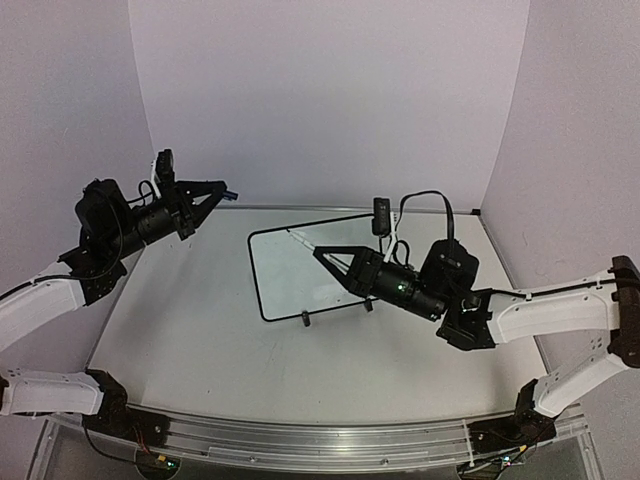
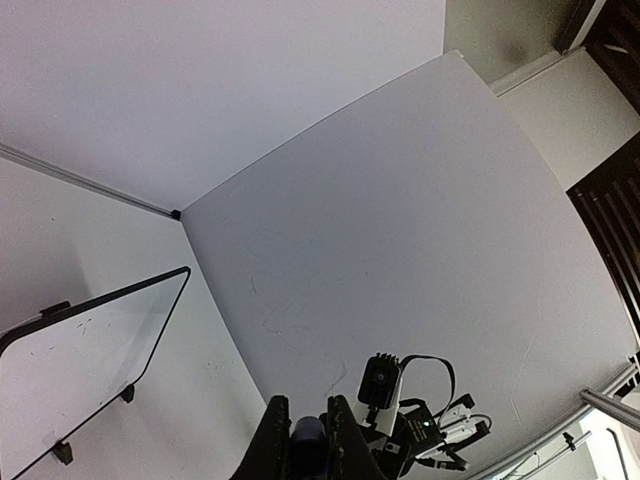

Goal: Write a sentence on the whiteboard
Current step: Open the pen cap from the whiteboard marker, then place the pen cap at the center of the board, then hold the whiteboard at the center of the board, then write a sentence on the whiteboard.

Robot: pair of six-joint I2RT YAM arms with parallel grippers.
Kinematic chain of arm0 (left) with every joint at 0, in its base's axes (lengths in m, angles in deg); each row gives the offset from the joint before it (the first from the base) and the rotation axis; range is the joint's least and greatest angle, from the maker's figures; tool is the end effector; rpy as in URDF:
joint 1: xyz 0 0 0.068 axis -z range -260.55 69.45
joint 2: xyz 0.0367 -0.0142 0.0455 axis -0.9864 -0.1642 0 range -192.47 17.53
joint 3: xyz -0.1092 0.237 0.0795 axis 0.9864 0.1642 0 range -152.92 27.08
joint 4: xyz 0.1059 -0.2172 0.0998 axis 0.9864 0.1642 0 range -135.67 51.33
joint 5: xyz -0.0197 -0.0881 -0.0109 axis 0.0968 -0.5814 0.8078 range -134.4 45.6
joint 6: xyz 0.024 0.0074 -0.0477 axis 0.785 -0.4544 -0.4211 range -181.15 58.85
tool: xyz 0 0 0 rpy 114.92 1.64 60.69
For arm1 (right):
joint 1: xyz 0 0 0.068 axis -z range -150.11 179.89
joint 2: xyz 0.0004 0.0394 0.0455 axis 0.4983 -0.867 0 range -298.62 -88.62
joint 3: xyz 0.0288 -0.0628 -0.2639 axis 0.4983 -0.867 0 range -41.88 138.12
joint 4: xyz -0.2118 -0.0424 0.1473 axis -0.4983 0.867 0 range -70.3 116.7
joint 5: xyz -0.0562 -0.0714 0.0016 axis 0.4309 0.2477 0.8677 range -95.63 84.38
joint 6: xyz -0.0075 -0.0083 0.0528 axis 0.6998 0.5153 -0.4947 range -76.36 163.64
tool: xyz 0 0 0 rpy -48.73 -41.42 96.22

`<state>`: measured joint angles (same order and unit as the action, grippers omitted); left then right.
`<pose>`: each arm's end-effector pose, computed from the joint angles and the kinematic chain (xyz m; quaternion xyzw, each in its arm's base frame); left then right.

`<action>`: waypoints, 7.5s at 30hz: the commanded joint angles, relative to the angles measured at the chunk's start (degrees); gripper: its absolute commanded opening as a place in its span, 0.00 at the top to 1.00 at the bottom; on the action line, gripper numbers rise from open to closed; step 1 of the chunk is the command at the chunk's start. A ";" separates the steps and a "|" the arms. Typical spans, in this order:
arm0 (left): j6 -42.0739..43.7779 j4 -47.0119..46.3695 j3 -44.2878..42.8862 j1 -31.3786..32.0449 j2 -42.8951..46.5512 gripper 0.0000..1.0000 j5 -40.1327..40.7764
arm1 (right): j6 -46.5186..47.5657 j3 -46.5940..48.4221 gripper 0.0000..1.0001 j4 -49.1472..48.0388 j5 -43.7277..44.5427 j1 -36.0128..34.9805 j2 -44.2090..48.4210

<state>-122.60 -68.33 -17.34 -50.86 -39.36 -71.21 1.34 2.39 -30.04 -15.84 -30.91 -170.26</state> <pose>0.1937 -0.1289 0.3590 0.0003 0.6488 -0.6370 0.4162 0.1502 0.2818 0.2970 -0.1688 0.6051 0.6425 0.4389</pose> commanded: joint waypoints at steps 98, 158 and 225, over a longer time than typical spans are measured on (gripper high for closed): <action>44.00 51.54 -30.29 2.11 -36.08 0.35 -0.88 | 14.63 5.77 1.00 44.55 25.11 -1.99 13.77; 61.10 47.35 -27.90 -1.65 -40.35 0.80 -5.92 | 28.78 28.20 1.00 34.79 17.66 0.11 -19.47; 65.41 47.70 -27.12 -1.57 -41.03 1.00 -6.00 | 28.39 35.31 1.00 36.71 28.34 0.14 -27.54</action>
<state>-57.51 -20.20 -44.45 -52.47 -80.40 -79.78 30.10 36.66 6.51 7.43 -30.91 -198.35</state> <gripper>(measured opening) 0.049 0.069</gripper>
